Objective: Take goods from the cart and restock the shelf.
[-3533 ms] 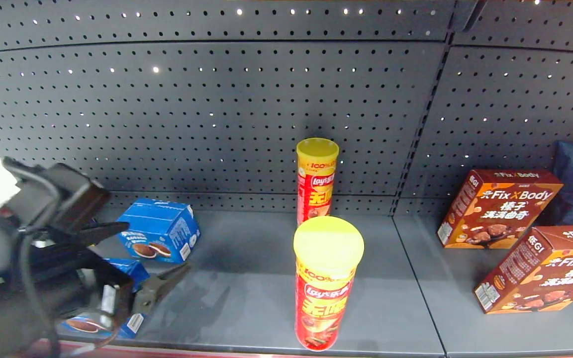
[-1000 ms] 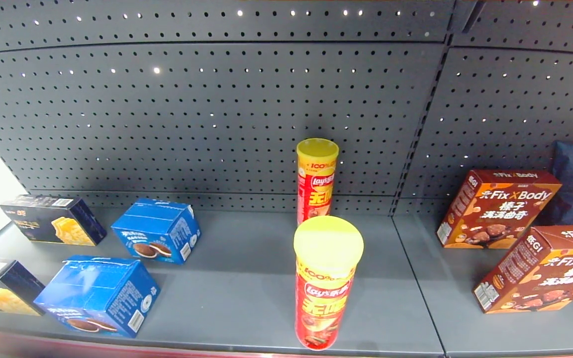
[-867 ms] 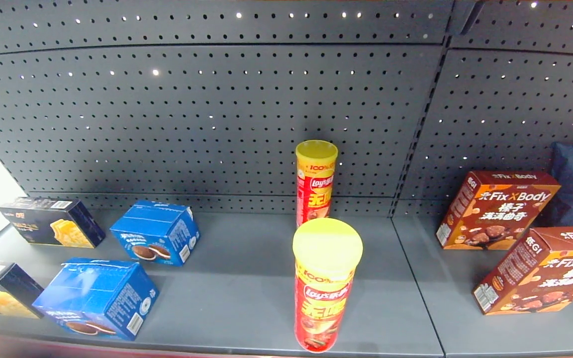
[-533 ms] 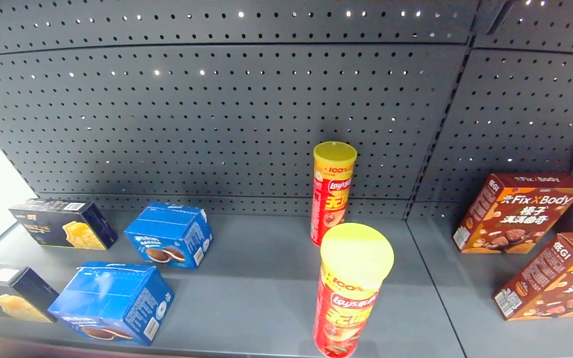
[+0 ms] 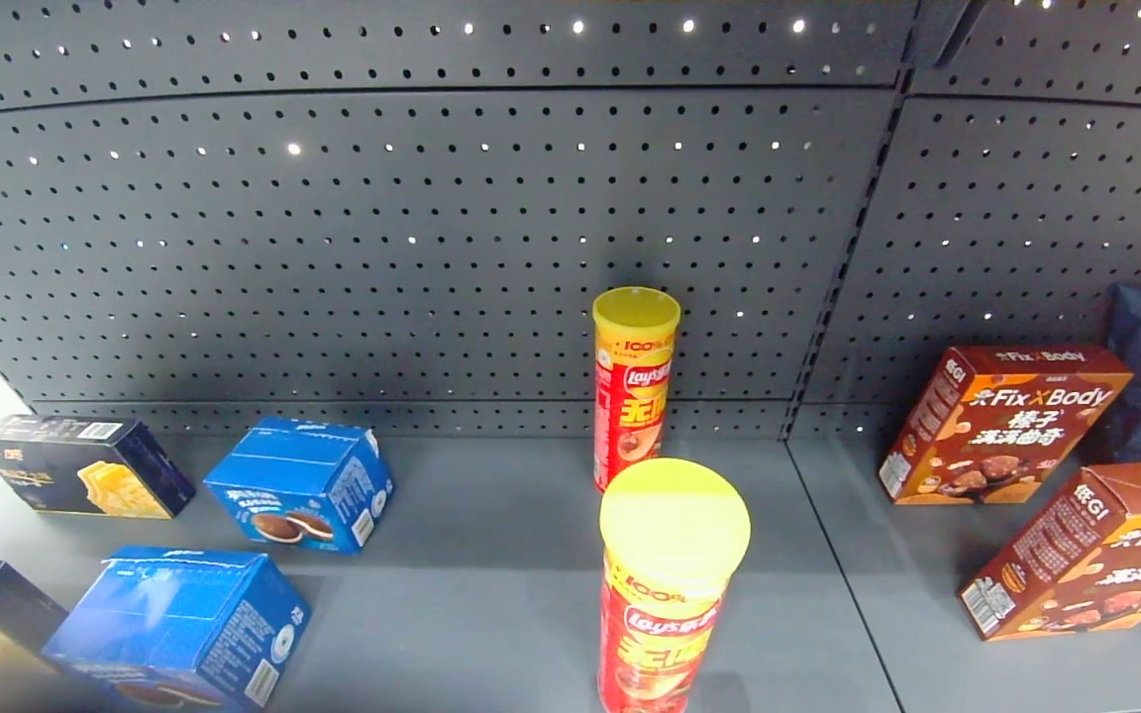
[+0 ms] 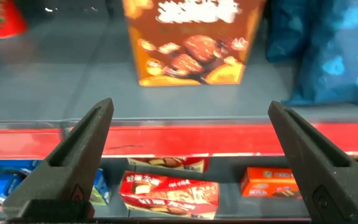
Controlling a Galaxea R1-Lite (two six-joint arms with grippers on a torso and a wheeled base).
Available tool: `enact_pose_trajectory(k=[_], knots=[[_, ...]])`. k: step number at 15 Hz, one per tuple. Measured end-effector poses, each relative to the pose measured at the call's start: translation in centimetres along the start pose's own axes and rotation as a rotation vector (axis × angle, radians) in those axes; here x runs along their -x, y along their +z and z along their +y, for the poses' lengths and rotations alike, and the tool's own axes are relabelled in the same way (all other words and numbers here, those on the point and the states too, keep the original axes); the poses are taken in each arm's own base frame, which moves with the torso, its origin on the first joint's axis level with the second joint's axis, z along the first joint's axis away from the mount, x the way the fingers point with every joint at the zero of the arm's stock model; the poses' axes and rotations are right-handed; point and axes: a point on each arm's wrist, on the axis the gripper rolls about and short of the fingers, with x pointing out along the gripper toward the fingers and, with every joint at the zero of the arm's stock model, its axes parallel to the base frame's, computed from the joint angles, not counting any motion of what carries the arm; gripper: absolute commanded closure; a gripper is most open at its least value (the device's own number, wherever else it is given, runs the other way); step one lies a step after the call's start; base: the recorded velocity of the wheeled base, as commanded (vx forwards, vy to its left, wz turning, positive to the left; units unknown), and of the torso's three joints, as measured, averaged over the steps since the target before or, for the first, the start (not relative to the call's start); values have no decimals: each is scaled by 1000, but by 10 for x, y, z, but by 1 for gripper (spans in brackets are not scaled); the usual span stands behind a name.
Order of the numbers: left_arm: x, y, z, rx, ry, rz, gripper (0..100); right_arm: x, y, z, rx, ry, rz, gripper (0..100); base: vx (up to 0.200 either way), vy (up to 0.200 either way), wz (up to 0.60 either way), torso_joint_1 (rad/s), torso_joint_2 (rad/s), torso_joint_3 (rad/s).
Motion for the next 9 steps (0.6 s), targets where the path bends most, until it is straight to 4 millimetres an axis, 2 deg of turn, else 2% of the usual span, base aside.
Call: enact_pose_trajectory(k=[6, 7, 9], knots=[[0, 0, 0, 0, 0, 0, 0, 0, 0, 0, 1, 1, -1, 0, 0, 0, 0, 0, 0, 0], [0, 0, 0, 2, 2, 0, 0, 0, 0, 0, 1, 2, 0, 0, -200, 0, 0, 7, 2, 7], [0, 0, 0, 1, 1, 0, 0, 0, 0, 0, 0, 1, 0, 0, 0, 0, 0, 0, 0, 0]])
